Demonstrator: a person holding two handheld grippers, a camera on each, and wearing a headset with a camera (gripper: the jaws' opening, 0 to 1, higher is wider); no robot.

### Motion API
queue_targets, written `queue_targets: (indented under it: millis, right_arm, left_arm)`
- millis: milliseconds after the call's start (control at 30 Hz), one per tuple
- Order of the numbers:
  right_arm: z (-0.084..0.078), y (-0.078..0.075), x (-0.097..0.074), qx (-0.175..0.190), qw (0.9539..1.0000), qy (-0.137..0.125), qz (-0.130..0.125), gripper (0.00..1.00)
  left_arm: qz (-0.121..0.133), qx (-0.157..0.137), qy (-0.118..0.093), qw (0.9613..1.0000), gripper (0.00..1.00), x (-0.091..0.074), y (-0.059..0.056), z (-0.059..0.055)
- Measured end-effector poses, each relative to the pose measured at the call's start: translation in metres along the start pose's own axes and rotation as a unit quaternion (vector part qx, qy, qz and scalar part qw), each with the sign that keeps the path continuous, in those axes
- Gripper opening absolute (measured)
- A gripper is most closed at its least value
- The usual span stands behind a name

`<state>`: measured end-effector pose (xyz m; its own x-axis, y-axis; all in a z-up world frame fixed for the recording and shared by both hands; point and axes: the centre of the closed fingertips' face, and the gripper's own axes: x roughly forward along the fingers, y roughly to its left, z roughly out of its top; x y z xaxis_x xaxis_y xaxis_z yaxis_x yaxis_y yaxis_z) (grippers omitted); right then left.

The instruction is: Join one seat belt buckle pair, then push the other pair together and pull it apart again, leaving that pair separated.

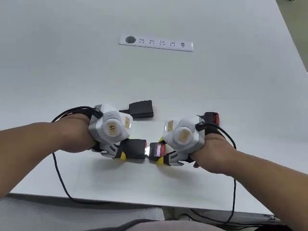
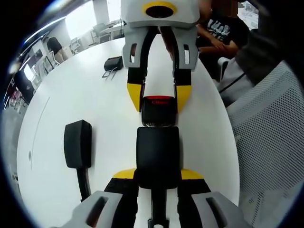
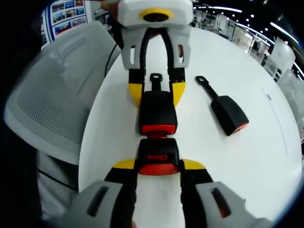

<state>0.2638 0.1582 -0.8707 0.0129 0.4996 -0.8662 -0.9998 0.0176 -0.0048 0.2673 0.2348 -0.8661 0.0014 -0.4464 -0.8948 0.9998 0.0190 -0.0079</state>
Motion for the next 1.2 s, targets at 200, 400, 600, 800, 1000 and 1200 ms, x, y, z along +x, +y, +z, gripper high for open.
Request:
queue_targets:
  millis: [200,400,600,800,1000,1200]
  right_arm:
    - [0.002,-0.003,-0.002,0.010,0.9999,0.009,-0.004,0.35]
    - [0.012,-0.002,-0.005,0.002,0.9999,0.006,-0.016,0.36]
    - [0.026,-0.003,-0.018,-0.005,0.9997,-0.012,-0.023,0.36]
    - [0.025,-0.015,-0.035,-0.008,0.9991,-0.022,-0.035,0.35]
    - [-0.001,-0.048,-0.054,0.012,0.9981,-0.014,-0.059,0.34]
    - [-0.021,-0.081,-0.080,0.017,0.9961,-0.013,-0.085,0.35]
  left_arm:
    - [0.003,-0.014,0.011,0.9998,0.33,0.000,0.000,0.000]
    - [0.018,-0.001,0.023,0.9996,0.33,-0.003,0.000,0.000]
    - [0.033,-0.011,-0.008,0.9994,0.36,-0.021,0.004,0.018]
    - [0.068,-0.012,-0.030,0.9972,0.36,-0.043,0.033,0.039]
    - [0.097,-0.026,-0.046,0.9939,0.43,-0.042,0.069,0.047]
    - [0.112,-0.028,-0.041,0.9924,0.48,-0.043,0.099,0.047]
